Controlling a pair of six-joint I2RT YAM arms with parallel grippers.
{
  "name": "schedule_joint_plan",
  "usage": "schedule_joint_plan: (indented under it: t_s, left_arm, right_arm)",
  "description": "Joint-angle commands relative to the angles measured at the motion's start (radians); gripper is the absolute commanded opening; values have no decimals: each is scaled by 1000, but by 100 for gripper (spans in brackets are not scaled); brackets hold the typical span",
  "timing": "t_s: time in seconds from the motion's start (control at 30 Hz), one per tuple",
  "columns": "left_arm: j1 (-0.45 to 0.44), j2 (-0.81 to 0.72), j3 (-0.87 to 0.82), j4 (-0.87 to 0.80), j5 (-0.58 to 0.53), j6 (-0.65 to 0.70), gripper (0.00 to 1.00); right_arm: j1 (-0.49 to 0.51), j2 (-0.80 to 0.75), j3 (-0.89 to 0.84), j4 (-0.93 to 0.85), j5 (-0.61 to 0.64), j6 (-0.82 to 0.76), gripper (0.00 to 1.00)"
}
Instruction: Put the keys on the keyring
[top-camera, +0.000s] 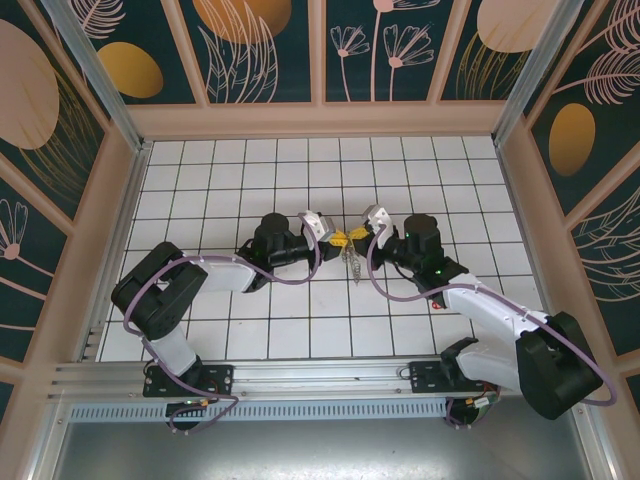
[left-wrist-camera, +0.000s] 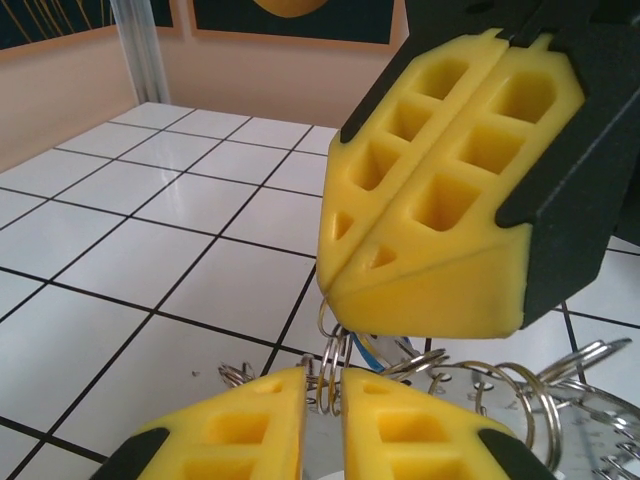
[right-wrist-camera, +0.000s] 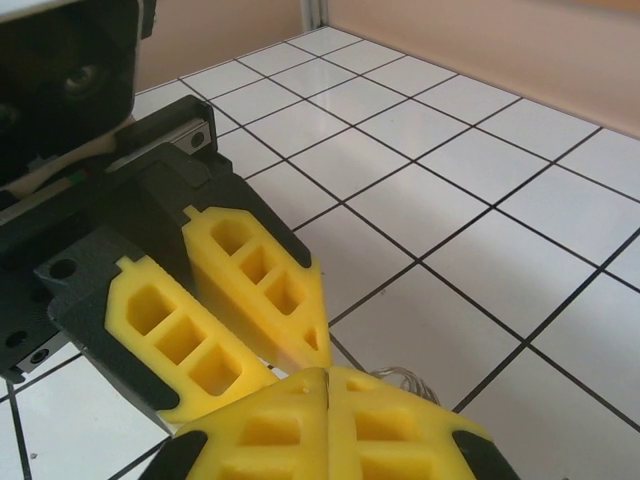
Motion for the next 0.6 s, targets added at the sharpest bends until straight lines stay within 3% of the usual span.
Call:
schedule_joint_plan:
  t_s: [0.0,0.43,0.57]
  left_arm:
    - [-2,-13,40,-26,37,23,19]
    - [-2,-14,73,-156,29,100,18]
    - [-2,-14,79,-152,26,102,9]
  right_arm:
    - [3,-2,22,22,-42,-28,0]
    - [11,11,38,13,-64,-50,0]
    - [13,14,45,-7,-73,-56,0]
